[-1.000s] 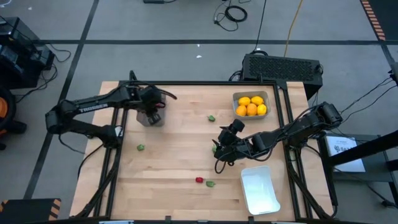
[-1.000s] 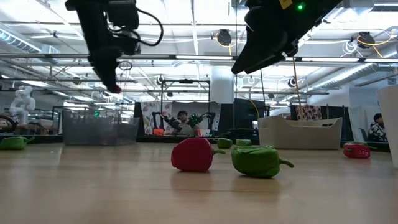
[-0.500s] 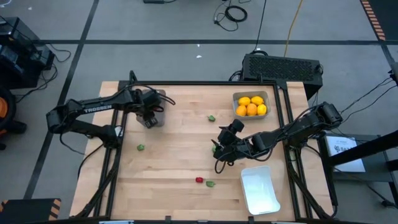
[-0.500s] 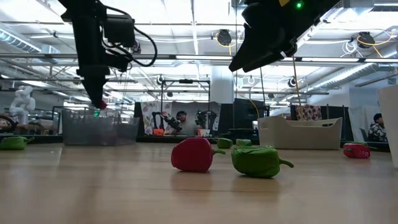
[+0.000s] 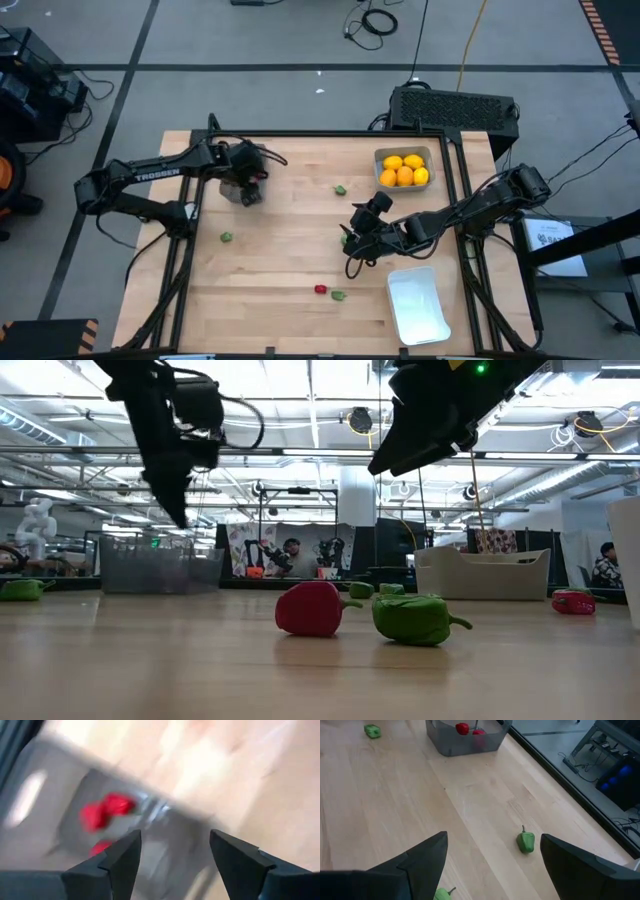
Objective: Sort produce into baskets
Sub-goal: Put the top red chili pepper into the black bin
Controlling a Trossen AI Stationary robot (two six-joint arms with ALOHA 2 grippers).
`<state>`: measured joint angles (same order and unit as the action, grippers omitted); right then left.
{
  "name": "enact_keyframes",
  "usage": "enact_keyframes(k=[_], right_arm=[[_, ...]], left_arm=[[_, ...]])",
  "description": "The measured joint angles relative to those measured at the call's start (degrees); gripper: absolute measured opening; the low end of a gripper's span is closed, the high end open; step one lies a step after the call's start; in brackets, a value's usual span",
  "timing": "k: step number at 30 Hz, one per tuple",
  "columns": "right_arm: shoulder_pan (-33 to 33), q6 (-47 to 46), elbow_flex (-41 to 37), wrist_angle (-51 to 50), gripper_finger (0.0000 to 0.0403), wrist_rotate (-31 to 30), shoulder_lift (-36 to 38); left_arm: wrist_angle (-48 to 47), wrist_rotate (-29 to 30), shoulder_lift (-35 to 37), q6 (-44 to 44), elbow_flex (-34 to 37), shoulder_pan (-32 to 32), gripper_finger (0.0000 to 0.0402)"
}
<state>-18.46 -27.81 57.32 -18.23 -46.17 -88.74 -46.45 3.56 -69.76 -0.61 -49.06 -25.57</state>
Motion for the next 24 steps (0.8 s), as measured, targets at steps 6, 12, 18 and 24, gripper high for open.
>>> enact_keyframes(k=[6,12,18,24], right_arm=[[0.0,0.0,0.0,-0.01,0.0309,0.0,0.01],[0.0,0.22,0.0,-0.77,0.0309,0.34,0.01],[-0.01,-3.04,0.32,-11.5,0.0309,10.95,0.01],[-0.67,-17.12,3.83,-31.37,0.0309,12.11,0.12]], left_arm=[[12.58,-8.75,0.0,-1.56,0.0,3.52,0.0244],[25.21,-13.81,-3.54,-2.03,-0.02,8.62,0.0244],[39.53,-19.93,-13.45,-4.69,-0.02,15.24,0.0244],[62.15,-21.1,-25.0,-7.03,-0.27,22.83,0.0244]])
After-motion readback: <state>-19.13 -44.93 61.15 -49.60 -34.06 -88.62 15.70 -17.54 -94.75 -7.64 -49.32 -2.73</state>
